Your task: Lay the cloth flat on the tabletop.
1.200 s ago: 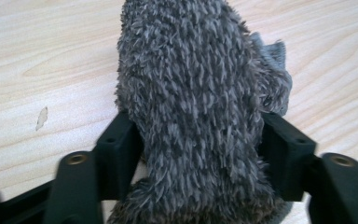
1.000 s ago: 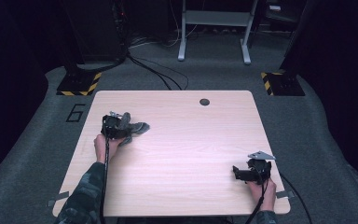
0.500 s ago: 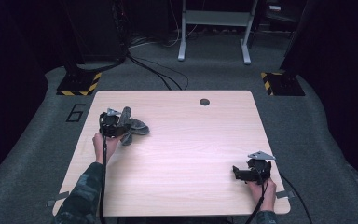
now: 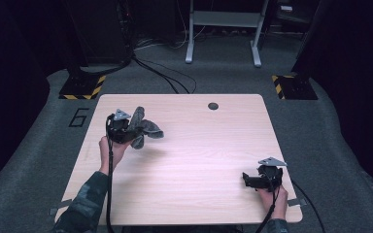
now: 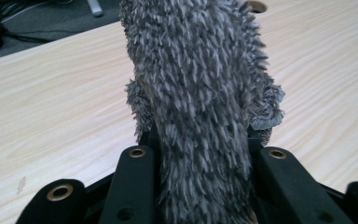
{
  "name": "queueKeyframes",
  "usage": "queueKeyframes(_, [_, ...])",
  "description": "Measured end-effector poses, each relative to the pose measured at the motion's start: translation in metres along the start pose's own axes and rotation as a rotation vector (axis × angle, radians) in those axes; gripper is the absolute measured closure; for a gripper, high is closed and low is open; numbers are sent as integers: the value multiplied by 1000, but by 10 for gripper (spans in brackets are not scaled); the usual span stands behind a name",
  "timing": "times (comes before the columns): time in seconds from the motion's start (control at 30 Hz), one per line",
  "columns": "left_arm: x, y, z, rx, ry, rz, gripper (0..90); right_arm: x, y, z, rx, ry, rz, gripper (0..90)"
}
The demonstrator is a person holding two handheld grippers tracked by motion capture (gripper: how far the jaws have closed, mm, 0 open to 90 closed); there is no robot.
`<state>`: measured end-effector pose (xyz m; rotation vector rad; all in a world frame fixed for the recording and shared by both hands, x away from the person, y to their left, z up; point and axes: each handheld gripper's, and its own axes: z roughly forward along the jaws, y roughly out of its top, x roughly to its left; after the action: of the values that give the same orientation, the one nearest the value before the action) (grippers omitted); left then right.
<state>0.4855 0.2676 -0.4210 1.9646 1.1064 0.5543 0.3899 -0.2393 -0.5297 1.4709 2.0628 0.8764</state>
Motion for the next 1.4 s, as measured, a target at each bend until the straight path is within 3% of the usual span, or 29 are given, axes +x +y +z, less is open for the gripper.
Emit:
queueKeyframes(0.43, [-41, 10, -10, -26, -86, 59, 684, 0, 0, 0, 0, 0, 0, 18])
queueKeyframes(0.87, [-80, 10, -7, -6, -193, 112, 681, 0, 0, 0, -1, 2, 2, 23])
queueKeyframes(1.4, [-131, -21, 22, 91, -358, 133, 674, 0, 0, 0, -1, 2, 2, 23])
